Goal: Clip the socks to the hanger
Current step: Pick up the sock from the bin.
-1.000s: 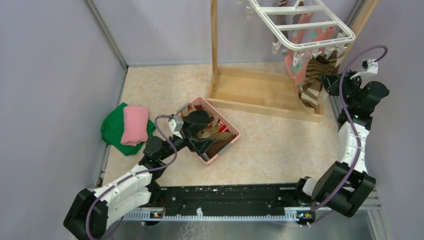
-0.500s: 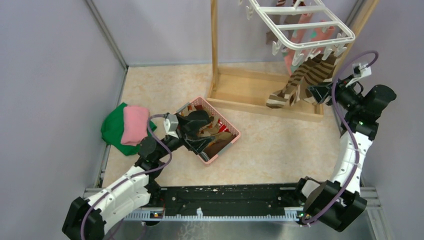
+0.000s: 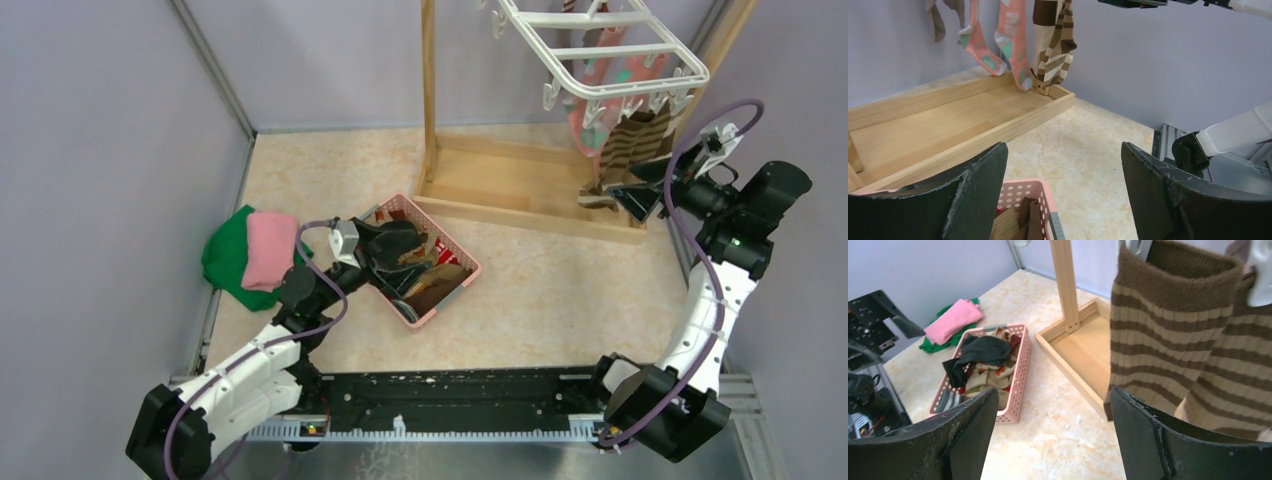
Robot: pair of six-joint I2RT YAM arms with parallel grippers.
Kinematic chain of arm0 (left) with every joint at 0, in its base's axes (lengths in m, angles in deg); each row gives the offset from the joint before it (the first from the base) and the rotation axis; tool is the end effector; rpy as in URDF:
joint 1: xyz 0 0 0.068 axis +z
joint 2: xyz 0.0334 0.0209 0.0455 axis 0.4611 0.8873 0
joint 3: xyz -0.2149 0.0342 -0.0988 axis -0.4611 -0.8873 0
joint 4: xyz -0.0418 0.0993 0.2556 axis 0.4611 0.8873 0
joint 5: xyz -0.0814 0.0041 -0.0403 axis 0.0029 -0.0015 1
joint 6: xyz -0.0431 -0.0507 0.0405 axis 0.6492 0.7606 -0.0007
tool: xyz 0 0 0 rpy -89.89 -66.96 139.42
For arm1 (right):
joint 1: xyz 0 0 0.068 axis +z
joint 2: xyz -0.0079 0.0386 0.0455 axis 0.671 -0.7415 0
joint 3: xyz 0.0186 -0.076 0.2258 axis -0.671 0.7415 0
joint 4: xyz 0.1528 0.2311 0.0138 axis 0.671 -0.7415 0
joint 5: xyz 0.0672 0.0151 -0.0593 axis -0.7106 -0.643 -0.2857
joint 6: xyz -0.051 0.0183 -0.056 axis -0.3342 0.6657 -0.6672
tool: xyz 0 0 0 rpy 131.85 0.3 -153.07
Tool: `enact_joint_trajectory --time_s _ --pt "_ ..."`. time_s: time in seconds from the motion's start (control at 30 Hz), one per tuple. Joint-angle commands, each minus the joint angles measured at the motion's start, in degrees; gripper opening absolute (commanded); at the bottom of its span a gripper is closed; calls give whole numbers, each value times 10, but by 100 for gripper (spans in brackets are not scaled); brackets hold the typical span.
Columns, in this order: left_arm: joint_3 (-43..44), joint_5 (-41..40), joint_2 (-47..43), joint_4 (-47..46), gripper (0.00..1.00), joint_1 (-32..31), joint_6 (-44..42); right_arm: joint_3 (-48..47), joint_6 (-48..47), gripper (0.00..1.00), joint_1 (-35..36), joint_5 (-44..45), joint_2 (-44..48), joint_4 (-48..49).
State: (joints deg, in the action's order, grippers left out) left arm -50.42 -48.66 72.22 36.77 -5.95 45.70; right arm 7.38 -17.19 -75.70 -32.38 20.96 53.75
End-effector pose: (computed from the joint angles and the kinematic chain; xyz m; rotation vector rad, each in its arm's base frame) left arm 0.1889 -0.1623 0.2582 0.5768 1.2137 -1.1333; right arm 0.2437 -0.0834 0.3783 -0.4789 1.5731 0.7513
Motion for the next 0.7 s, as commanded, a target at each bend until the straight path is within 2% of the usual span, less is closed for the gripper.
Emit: enact_joint_trajectory --time_s 0.0,0.2,0.37,0.43,0.57,0.67 --pt "1 -26 1 5 89 1 -23 22 -37 82 0 -62 10 17" --pt "-1 -42 19 48 89 1 -32 69 -169 83 14 -72 20 -53" --pt "16 -100 36 143 89 1 -34 117 -221 83 34 -83 21 -76" --pt "33 -128 46 195 88 1 -29 132 -286 83 47 -73 27 -119" --pt "68 -164 68 288 87 1 -26 119 -452 88 71 -22 26 -267" --pt "102 -193 100 337 81 1 -55 121 -475 88 82 -7 22 -283"
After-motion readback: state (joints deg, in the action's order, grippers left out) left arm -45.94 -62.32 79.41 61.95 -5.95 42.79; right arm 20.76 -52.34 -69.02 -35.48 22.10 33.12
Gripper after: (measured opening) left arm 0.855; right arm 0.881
